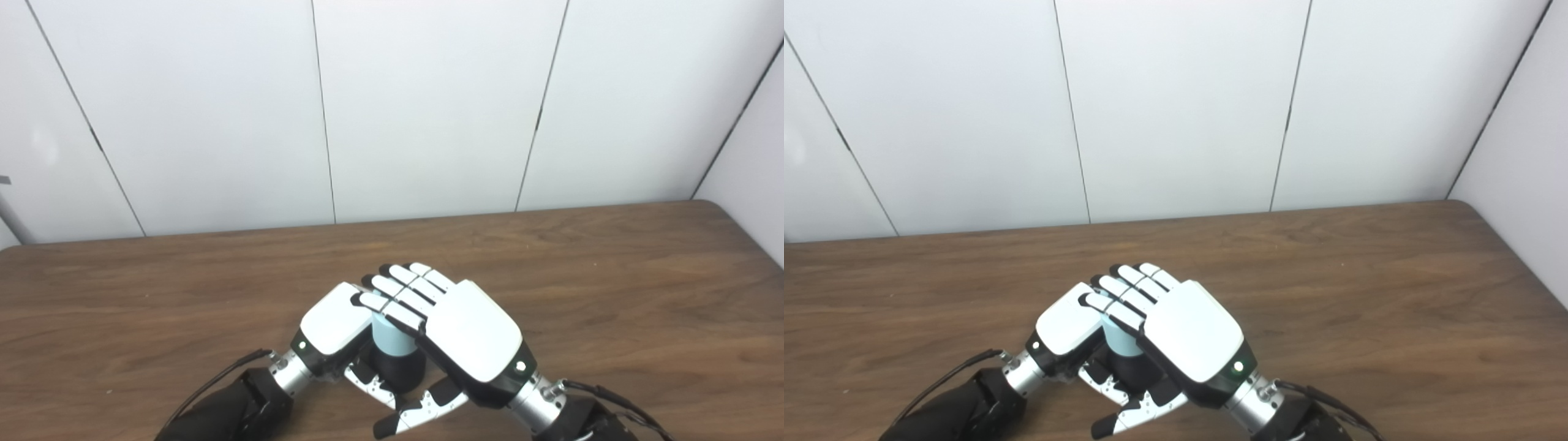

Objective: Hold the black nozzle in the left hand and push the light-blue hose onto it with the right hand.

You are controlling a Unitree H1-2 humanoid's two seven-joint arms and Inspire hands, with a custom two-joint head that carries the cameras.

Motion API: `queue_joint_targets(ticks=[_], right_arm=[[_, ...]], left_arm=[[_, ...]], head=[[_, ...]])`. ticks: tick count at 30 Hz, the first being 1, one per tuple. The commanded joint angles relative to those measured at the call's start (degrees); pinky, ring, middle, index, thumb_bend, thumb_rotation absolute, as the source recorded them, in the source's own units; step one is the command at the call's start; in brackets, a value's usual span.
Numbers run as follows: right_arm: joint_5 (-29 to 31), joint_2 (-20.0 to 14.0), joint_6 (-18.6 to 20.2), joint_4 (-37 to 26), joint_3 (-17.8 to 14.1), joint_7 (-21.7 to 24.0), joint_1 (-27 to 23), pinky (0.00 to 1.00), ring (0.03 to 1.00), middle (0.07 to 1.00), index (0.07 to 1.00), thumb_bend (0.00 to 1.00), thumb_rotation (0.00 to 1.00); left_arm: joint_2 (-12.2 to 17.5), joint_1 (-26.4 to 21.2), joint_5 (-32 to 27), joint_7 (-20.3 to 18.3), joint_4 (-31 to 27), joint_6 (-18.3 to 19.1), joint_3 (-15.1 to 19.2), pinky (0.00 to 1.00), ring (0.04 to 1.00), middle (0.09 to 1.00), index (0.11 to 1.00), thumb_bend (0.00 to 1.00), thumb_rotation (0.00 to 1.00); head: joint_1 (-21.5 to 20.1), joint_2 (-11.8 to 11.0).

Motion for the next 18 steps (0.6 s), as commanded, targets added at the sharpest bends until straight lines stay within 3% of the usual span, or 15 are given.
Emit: queue_joint_targets(ticks=[1,14,18], right_arm=[[-0.74,-3.65,-0.73,6.86,4.56,12.50,4.97,0.84,0.863,0.865,0.817,0.74,0.98],[-1.00,-3.64,0.40,7.21,4.53,13.57,4.96,0.85,0.867,0.874,0.827,0.75,1.00],[-0.72,-3.67,1.07,6.99,4.70,14.05,4.93,0.87,0.875,0.880,0.832,0.75,1.00]], left_arm=[[-4.48,12.41,-1.97,0.69,3.89,-0.16,-5.89,0.29,0.369,0.466,0.516,0.52,0.00],[-4.15,12.27,-2.90,-0.46,3.12,-0.16,-6.15,0.35,0.425,0.490,0.480,0.52,0.00],[-4.13,12.60,-4.89,-2.44,2.73,-0.16,-5.57,0.33,0.413,0.491,0.480,0.52,0.00]], head=[[-0.08,0.03],[0.06,-0.07],[-0.01,-0.06]])
